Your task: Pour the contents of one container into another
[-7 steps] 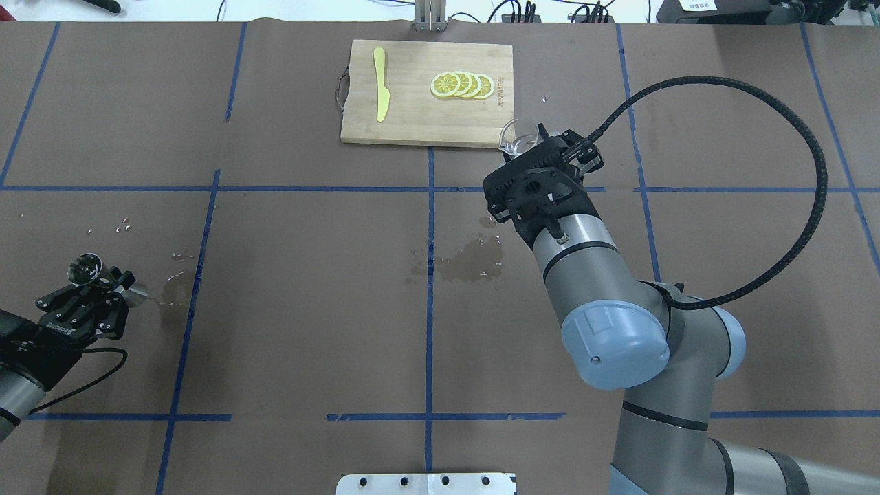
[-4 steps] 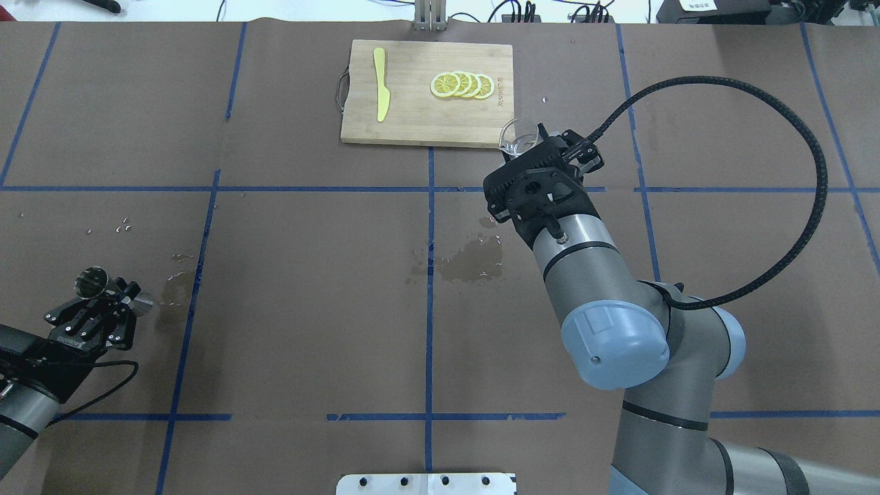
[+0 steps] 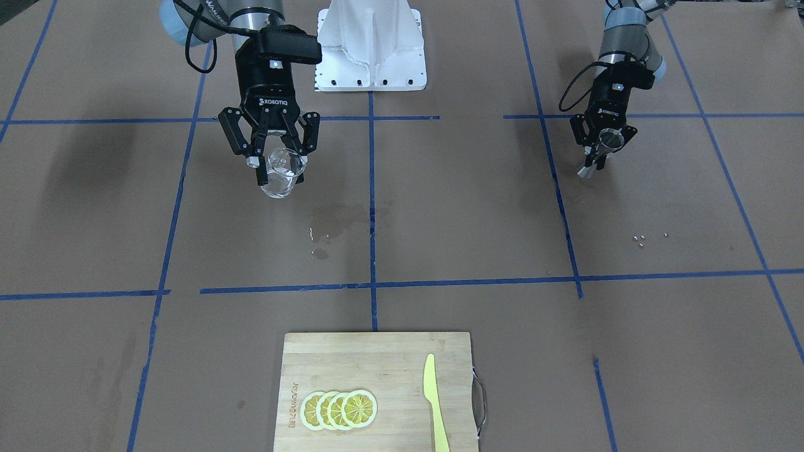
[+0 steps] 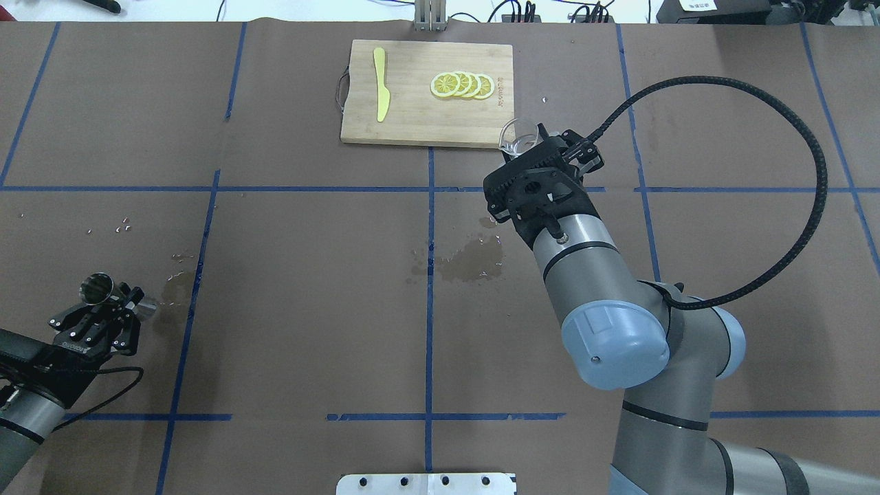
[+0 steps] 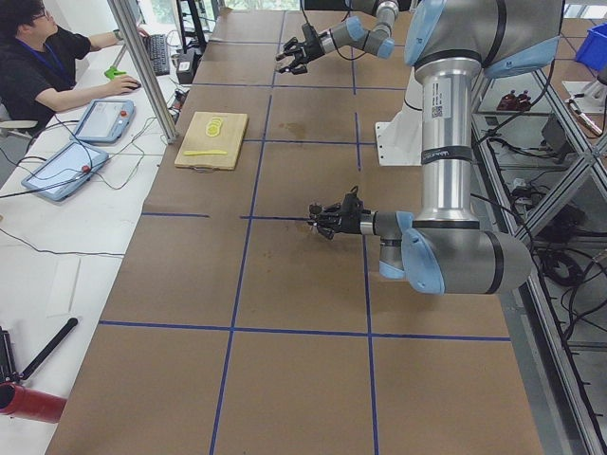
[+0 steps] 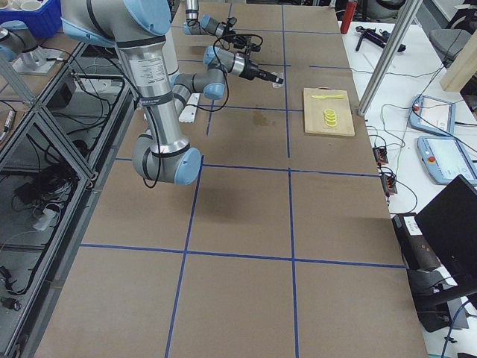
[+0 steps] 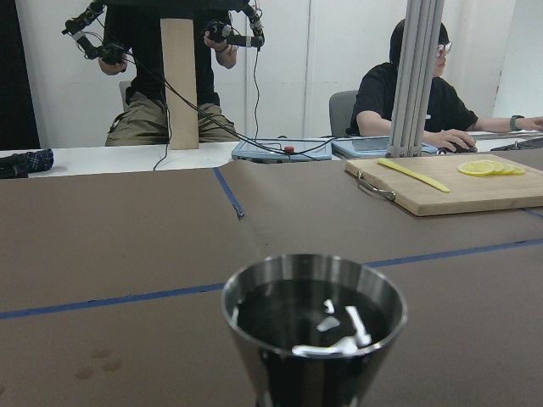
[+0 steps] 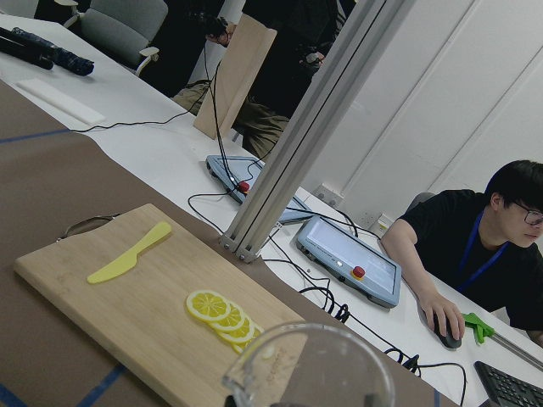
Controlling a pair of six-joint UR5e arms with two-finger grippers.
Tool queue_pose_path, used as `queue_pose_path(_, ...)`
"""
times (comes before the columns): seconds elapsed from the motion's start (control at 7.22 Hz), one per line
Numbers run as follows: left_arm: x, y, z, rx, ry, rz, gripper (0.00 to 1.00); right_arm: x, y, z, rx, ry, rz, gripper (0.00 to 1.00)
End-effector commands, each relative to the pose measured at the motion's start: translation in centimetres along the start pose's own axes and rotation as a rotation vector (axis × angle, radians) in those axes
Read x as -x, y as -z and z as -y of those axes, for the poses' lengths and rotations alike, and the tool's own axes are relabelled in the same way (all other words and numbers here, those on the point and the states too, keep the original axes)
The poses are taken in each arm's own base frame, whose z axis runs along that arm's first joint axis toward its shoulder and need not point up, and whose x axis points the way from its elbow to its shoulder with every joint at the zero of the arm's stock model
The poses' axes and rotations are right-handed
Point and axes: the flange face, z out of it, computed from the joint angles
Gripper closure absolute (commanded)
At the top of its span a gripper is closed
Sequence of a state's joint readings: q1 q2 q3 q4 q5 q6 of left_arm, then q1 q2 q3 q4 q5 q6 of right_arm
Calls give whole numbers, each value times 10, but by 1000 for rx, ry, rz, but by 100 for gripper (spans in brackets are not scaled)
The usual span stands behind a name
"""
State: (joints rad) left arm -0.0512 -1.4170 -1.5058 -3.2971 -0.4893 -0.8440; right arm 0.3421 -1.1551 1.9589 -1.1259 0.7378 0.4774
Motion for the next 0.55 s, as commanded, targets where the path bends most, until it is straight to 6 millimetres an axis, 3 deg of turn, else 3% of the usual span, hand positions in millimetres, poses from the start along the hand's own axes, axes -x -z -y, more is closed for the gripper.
queue_pose_path(0.0, -11, -4, -2, 1, 6, -5, 100, 0, 0, 0, 0, -1, 0, 100)
queue_pose_path(0.42, -16, -5, -3, 8, 8, -12, 100, 0, 0, -1, 1, 0, 0, 100)
